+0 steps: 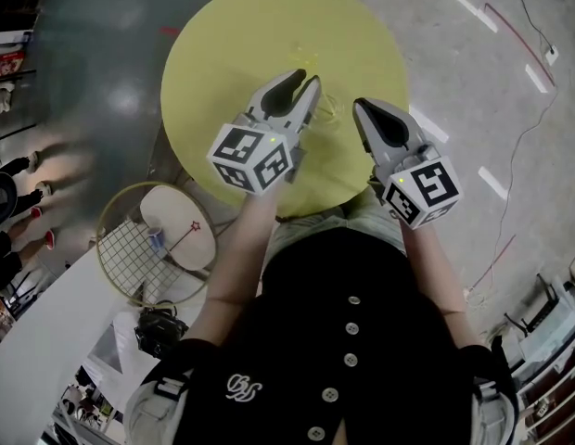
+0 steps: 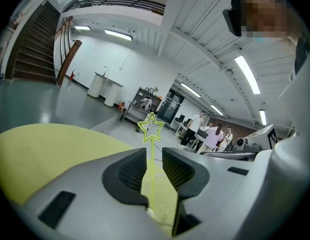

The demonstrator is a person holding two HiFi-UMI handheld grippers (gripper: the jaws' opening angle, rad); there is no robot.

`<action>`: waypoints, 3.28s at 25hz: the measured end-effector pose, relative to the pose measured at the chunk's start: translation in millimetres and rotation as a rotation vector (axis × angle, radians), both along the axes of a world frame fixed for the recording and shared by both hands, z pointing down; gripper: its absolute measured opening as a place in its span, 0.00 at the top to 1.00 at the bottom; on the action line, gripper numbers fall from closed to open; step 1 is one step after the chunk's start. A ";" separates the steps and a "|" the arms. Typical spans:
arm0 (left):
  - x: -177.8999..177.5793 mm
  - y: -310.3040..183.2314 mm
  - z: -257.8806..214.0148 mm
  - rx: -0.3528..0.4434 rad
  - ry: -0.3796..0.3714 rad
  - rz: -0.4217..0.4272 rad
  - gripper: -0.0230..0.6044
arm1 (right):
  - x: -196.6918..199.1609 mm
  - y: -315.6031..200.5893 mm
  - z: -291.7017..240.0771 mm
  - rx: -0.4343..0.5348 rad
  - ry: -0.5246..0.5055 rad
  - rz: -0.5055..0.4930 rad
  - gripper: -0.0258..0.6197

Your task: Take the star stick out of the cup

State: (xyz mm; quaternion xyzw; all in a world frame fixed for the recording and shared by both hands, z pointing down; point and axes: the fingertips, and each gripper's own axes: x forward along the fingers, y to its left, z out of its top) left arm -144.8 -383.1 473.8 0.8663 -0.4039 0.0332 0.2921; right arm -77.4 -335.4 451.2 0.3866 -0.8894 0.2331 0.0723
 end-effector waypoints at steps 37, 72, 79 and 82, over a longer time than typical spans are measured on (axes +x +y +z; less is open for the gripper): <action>4.0 18.8 -22.7 0.099 -0.006 -0.039 0.93 | 19.4 2.3 -21.3 0.063 -0.027 -0.028 0.96; -10.6 118.4 -181.4 0.545 0.025 -0.392 0.94 | 26.2 52.7 -132.2 0.324 -0.122 -0.283 0.96; -12.5 146.7 -191.5 0.585 0.004 -0.415 0.94 | 27.1 67.0 -142.7 0.346 -0.130 -0.319 0.96; -13.8 155.7 -190.7 0.586 -0.005 -0.413 0.94 | 24.6 74.5 -140.0 0.344 -0.132 -0.333 0.96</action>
